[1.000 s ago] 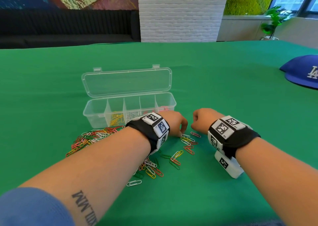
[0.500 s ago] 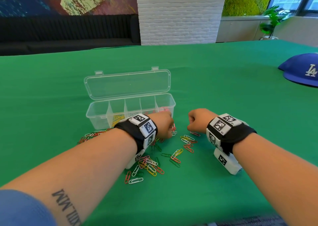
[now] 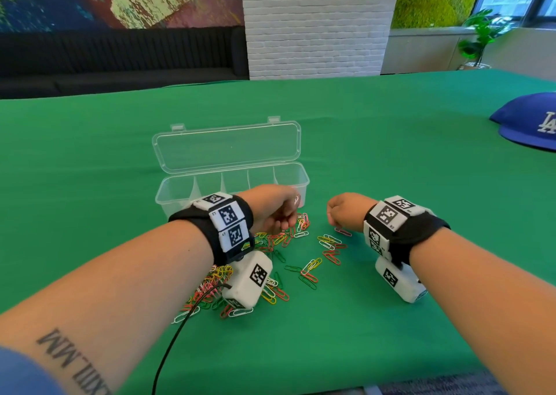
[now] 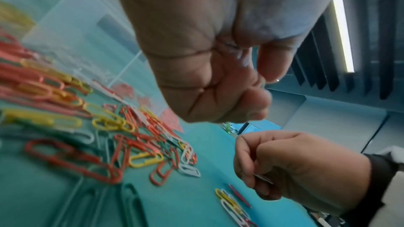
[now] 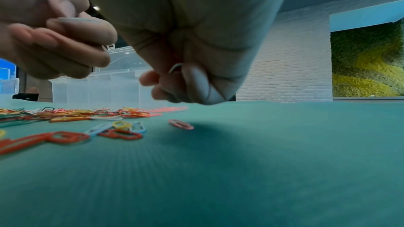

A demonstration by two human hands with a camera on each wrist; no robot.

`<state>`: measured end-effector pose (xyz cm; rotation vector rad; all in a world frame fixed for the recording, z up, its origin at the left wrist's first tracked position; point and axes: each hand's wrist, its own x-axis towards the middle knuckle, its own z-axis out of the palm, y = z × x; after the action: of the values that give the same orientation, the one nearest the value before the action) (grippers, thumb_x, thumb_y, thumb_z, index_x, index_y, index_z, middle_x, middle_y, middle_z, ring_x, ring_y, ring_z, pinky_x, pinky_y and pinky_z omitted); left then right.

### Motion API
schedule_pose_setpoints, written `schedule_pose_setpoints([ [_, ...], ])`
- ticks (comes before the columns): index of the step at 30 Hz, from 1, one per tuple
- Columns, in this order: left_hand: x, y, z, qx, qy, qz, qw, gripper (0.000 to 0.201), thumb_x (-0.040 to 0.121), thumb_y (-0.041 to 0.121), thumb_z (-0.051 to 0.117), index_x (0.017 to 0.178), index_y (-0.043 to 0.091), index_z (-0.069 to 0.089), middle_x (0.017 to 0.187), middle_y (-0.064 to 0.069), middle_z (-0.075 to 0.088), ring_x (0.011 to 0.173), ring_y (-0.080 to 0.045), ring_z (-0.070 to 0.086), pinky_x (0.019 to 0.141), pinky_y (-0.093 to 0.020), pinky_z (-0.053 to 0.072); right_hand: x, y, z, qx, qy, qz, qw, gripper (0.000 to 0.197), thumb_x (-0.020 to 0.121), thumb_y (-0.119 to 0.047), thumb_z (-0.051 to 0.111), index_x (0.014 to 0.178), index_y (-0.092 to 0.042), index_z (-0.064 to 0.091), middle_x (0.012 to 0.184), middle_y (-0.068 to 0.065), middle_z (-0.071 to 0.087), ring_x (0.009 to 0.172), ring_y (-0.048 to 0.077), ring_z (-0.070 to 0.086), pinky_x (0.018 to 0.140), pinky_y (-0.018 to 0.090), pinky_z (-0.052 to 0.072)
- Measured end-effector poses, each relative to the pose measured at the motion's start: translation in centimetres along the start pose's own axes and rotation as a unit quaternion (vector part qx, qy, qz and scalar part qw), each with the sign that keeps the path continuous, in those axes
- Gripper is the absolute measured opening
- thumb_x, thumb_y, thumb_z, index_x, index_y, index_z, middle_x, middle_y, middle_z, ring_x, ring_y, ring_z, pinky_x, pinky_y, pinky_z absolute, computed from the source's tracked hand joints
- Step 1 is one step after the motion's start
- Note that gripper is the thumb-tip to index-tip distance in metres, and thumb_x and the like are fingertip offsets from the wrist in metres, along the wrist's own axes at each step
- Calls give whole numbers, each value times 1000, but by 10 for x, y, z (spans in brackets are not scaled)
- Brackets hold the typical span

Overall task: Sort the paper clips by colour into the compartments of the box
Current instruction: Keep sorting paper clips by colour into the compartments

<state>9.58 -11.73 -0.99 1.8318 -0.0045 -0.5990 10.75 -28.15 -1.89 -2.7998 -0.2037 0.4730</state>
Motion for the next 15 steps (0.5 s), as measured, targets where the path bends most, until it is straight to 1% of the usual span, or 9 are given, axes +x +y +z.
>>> schedule_pose_setpoints([
  [1,-2,-2,-1,-29,-19,3,999,24,78,-1,26,58,8,36,54,-9,43,39,-14,35,40,-15,27,-1,0,1,2,-5,-1,1000,30,92,-6,39,64,-17,45,67,-3,45,83,20,46,55,15,30],
  [3,-4,-4,-2,-83,-62,18,994,24,77,2,23,57,6,36,53,-10,43,37,-14,37,36,-13,27,-2,-1,1,6,-11,-8,1000,20,92,-11,40,77,-14,53,72,-1,49,82,20,48,57,16,32],
  [4,-5,-5,-3,-110,-80,24,990,23,76,4,23,57,5,37,52,-10,43,36,-13,38,35,-12,27,-3,0,1,5,-12,-13,1000,16,92,-14,42,84,-14,55,73,0,51,80,20,50,58,17,35],
  [5,-6,-4,-4,-140,-95,28,985,22,73,7,24,56,5,38,51,-10,44,36,-13,39,35,-12,28,-3,0,1,0,-15,-17,1000,14,91,-17,44,85,-15,56,71,-1,52,76,19,51,60,20,38],
  [7,-9,-3,-6,-202,-121,34,971,24,69,14,30,50,6,42,50,-10,47,35,-13,41,34,-12,31,-3,2,3,-13,-21,-23,999,12,88,-20,50,77,-18,54,67,-3,52,65,14,50,63,22,41],
  [8,-9,-2,-6,-227,-125,38,965,26,69,17,32,47,7,43,50,-10,47,35,-13,41,33,-11,31,-3,2,3,-22,-22,-23,999,11,87,-21,53,76,-19,54,69,-3,53,65,13,49,62,22,41],
  [11,-8,0,-9,-260,-101,49,959,33,75,15,33,44,9,40,48,-8,46,34,-11,39,30,-10,29,-4,3,5,-49,-26,-21,998,4,85,-21,58,82,-19,57,77,-3,55,72,13,50,57,18,39],
  [12,-9,1,-9,-261,-93,52,959,29,74,12,34,45,9,39,48,-7,46,34,-10,38,29,-9,28,-4,3,5,-54,-28,-20,998,5,84,-21,59,80,-19,57,76,-4,56,72,12,50,56,16,39],
  [15,-12,5,-9,-265,-92,61,958,7,63,6,35,58,9,39,50,-7,46,35,-9,38,28,-8,28,-3,5,5,-61,-32,-18,997,16,82,-23,65,70,-23,54,71,-8,55,68,10,49,54,16,38],
])
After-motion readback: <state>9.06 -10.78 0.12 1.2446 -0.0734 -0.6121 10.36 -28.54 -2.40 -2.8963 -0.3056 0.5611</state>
